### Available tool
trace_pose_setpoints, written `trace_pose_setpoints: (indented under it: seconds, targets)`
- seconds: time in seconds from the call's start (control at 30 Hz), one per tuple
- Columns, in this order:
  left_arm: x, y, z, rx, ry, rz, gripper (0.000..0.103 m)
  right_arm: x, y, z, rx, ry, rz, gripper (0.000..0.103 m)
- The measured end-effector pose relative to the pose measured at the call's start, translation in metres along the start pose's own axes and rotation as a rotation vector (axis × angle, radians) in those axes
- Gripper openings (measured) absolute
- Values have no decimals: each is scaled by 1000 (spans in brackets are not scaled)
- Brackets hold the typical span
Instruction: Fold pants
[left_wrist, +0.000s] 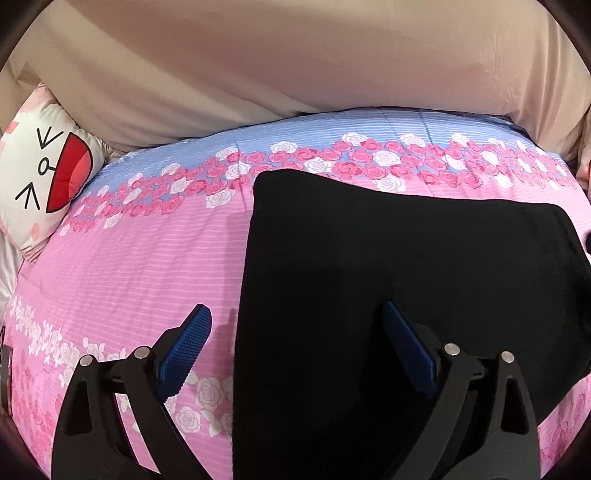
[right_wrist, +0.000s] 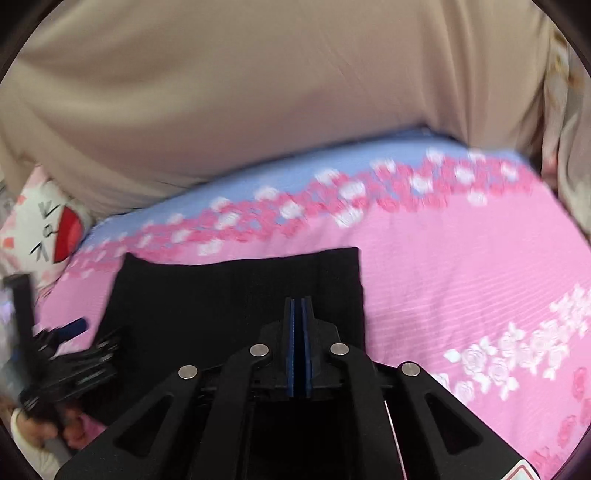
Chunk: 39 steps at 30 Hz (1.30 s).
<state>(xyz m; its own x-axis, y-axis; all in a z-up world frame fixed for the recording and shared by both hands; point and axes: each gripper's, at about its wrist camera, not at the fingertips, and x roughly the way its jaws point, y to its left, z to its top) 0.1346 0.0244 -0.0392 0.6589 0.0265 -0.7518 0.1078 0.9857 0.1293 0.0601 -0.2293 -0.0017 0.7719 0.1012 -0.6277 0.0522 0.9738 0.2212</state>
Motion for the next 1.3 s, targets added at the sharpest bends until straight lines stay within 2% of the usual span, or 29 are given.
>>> trace_pose_setpoints:
  seconds: [0.17,0.3,0.4,0.53,0.63,0.67,0.7,0.73,0.77,0.8,0.87,0.97,1.1,1.17,1.2,1.3]
  targets:
    - [-11,1,-4,3,-9,-1,90,-10,11,-33,-54,71,6,5]
    - [-43,8,-21,-27,-57,-24,90,-5,7,-62,-70,106,-4,0]
    - [-49,17,-42,-46,-17,-44,90,-13,3,-64,-42,103,9,0]
    - [-37,31,-69,-64,52,-41,92,-21,5,-70,-83,109,-11,1]
    - [-35,47,-72,-147,94,-130,92,-20,-5,-77,-45,124,26,1]
    - [-39,51,-72,-154,93,-139,92,-28,-7,-77,-31,122,38,3]
    - [-48,55,-71,-153,74,-130,91,-38,-8,-78,-33,110,31,13]
    - [-56,58,-71,-144,53,-115,91,-46,-10,-81,-46,103,6,34]
    - [-62,59,-72,-135,40,-106,91,-50,-12,-83,-59,106,-8,44]
    - [-68,59,-74,-120,31,-99,91,-54,-14,-88,-78,118,-30,48]
    - [-73,57,-78,-112,35,-105,91,-55,-17,-96,-88,135,-48,48]
    - [-74,39,-82,-79,44,-144,91,-51,-18,-98,-64,143,-18,48]
    - [-59,18,-89,-27,78,-83,91,-36,-18,-89,-38,104,-2,48]
    - [-48,17,-92,-18,105,-33,92,-24,-24,-84,-9,109,15,34]
    - [-44,18,-93,-26,119,-40,92,-25,-24,-82,-11,104,9,28]
    - [-47,22,-92,-30,116,-45,92,-52,-17,-71,-26,18,45,25]
